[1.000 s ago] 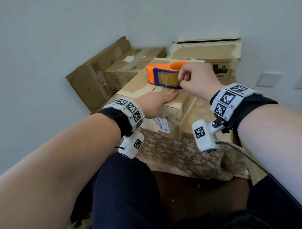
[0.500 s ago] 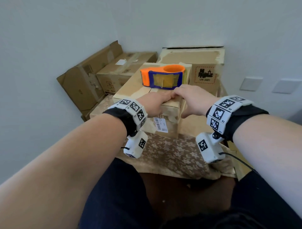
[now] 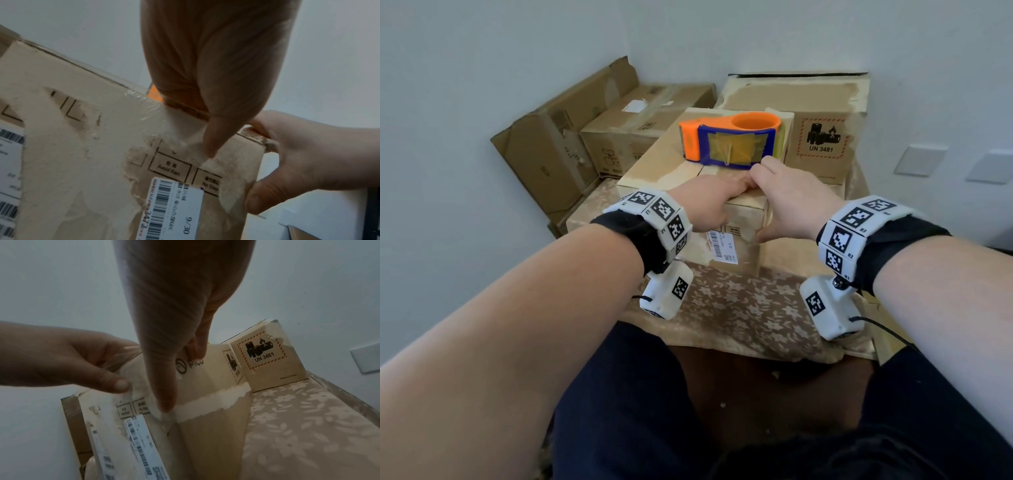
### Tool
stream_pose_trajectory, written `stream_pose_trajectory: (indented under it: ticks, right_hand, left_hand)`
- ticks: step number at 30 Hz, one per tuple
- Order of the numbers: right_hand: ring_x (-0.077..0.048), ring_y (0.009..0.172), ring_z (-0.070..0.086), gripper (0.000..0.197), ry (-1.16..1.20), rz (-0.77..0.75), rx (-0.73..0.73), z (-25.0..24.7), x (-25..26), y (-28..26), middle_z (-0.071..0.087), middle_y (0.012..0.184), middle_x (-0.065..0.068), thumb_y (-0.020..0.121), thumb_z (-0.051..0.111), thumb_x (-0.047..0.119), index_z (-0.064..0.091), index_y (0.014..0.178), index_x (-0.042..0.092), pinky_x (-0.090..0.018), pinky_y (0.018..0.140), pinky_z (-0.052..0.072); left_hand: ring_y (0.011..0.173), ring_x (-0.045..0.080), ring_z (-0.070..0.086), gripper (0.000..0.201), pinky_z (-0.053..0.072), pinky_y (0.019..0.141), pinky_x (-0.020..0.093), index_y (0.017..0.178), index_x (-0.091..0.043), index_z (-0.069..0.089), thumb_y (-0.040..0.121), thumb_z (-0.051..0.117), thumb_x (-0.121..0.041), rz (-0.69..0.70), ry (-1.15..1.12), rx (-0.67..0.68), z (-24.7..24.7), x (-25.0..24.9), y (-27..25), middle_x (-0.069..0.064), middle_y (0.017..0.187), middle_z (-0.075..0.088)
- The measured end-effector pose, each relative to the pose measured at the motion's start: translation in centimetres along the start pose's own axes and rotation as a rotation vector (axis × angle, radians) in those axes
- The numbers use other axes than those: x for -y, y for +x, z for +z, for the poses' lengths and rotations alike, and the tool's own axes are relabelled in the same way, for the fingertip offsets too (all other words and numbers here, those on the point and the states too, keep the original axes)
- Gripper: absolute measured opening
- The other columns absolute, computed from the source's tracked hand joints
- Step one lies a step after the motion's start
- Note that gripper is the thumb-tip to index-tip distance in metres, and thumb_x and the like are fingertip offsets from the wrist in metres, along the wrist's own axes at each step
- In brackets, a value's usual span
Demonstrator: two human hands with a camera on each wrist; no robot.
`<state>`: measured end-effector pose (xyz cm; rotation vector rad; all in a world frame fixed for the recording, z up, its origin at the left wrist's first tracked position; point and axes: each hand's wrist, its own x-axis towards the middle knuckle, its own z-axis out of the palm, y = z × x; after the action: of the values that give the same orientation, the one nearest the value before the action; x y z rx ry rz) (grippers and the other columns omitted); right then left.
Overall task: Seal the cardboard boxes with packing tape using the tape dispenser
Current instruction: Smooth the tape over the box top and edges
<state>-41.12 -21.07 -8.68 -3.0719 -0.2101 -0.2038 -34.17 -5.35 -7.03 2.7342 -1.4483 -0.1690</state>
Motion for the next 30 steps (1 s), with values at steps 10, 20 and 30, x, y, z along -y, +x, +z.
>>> stream_pose_trajectory:
  ticks: [10,20,30]
  right_hand:
    - [-0.024,0.089,0.054,0.064,0.014,-0.027,-0.039,0.66,0.13,-0.51,0.043,0.111,-0.004,0.069,0.076,0.044,0.044,0.116,0.013,-0.033,0.064,0.043]
    - [-0.024,0.085,0.055,0.059,-0.027,-0.035,-0.063,1.1,0.1,-0.34,0.043,0.109,-0.003,0.076,0.073,0.044,0.044,0.117,0.014,-0.035,0.065,0.047]
    - [-0.027,0.084,0.056,0.051,-0.033,-0.044,-0.079,0.99,0.0,-0.23,0.045,0.106,-0.004,0.08,0.069,0.045,0.048,0.115,0.014,-0.039,0.066,0.048]
  left_hand:
    - [0.121,0.024,0.05,0.068,0.034,0.091,0.023,0.149,-0.024,0.026,0.089,0.056,-0.01,-0.011,-0.028,-0.023,0.01,-0.19,-0.05,0.002,0.14,0.049]
    - [0.118,0.023,0.05,0.056,0.026,0.08,0.016,0.143,-0.018,0.037,0.09,0.056,-0.011,-0.006,-0.009,-0.058,0.04,-0.19,0.1,0.004,0.136,0.052]
    - [0.119,0.025,0.051,0.059,0.037,0.09,0.027,0.145,-0.018,0.034,0.09,0.057,-0.014,-0.017,0.025,-0.022,0.01,-0.24,0.17,0.004,0.14,0.049]
